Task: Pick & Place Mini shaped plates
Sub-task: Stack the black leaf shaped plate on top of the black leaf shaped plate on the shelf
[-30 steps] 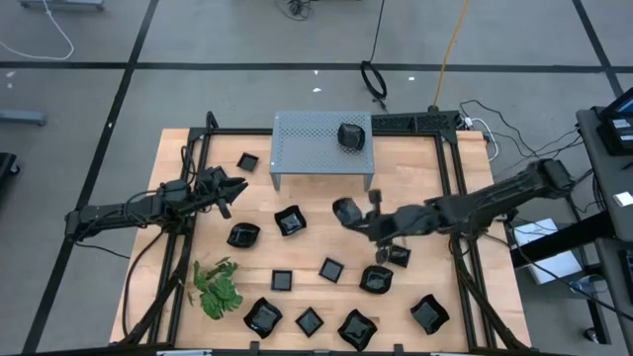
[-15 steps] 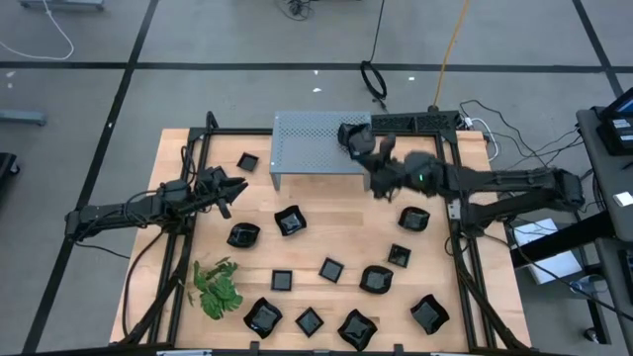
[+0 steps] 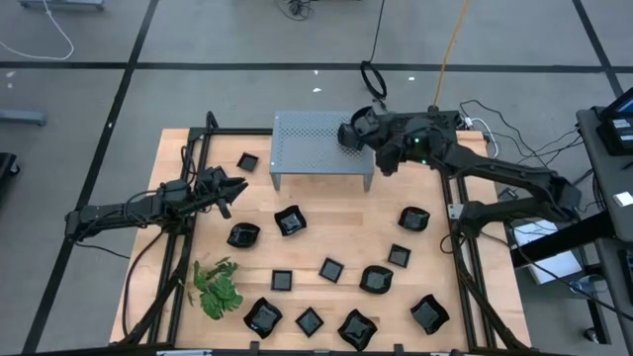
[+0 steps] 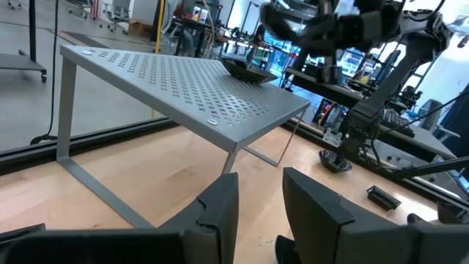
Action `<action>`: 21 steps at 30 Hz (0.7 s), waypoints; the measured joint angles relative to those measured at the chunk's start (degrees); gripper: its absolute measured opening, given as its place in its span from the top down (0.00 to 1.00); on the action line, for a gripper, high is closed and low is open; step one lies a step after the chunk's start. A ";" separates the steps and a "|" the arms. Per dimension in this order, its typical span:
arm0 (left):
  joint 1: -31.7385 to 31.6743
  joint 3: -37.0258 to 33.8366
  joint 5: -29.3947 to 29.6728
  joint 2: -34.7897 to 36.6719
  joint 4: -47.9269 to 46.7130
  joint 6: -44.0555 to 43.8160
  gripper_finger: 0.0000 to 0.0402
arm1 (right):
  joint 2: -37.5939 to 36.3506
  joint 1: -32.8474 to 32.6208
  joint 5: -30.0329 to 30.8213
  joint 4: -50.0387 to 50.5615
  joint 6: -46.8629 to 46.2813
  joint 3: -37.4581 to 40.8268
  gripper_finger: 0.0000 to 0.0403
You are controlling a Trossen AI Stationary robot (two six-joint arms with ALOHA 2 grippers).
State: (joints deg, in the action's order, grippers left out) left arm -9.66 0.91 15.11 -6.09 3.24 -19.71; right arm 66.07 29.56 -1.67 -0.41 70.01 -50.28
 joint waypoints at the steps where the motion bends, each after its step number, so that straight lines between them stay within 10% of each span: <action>1: 0.01 0.00 -0.02 0.00 0.01 -0.01 0.72 | 0.40 0.00 0.04 1.31 0.16 0.00 1.00; 21: 0.01 0.00 0.00 -0.02 0.01 0.00 0.72 | 7.45 -8.19 7.67 24.16 -1.21 -19.38 1.00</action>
State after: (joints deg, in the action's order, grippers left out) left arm -9.65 0.91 15.11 -6.10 3.25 -19.71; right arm 73.53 21.37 6.00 23.75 68.80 -69.66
